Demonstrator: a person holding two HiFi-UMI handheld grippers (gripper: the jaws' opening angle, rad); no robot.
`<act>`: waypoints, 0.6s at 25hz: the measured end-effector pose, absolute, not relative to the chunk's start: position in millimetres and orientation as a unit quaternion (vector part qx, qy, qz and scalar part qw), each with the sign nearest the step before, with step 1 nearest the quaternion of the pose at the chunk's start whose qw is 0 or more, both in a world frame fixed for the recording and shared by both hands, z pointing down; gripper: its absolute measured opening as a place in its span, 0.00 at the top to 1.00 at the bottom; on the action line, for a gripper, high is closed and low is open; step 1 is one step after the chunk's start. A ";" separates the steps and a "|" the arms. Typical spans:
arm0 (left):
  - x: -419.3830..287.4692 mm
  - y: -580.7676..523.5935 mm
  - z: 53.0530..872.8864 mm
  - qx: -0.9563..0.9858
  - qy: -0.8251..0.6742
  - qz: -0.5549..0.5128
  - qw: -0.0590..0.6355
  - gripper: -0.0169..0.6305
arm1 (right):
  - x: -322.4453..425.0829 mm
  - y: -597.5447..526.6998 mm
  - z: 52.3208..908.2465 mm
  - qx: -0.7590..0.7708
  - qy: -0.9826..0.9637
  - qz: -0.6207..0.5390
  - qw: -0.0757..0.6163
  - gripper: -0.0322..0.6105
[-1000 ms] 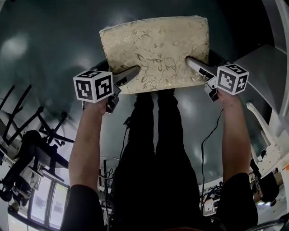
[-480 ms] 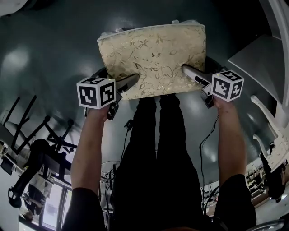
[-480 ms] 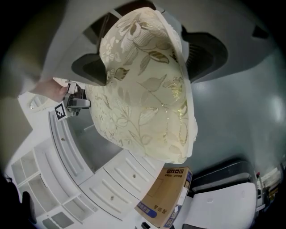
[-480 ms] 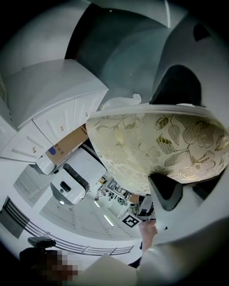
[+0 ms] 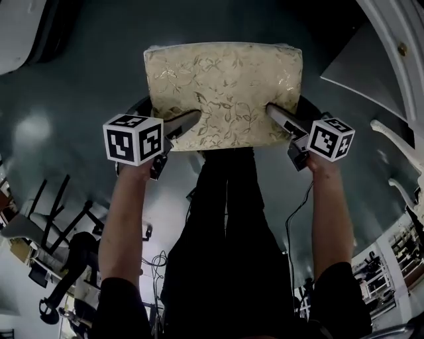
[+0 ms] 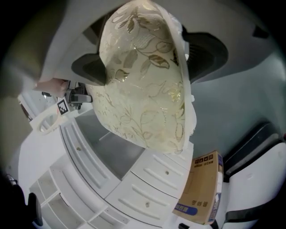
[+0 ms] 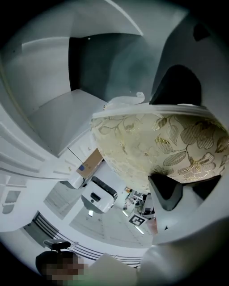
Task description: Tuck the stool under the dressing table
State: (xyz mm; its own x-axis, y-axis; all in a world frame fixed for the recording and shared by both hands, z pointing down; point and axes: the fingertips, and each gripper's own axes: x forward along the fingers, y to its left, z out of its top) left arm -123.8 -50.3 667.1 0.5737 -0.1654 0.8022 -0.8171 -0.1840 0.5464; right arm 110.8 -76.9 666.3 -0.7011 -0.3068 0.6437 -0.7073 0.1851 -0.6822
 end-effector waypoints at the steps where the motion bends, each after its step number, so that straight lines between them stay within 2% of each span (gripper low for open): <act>1: -122.3 -51.2 668.0 0.709 -0.349 0.301 0.533 0.12 | 112.5 -76.5 667.2 0.340 -0.746 0.541 0.185 0.24; 15: -122.7 -55.3 665.9 0.712 -0.386 0.263 0.524 0.10 | 112.1 -78.4 665.8 0.341 -0.754 0.537 0.164 0.24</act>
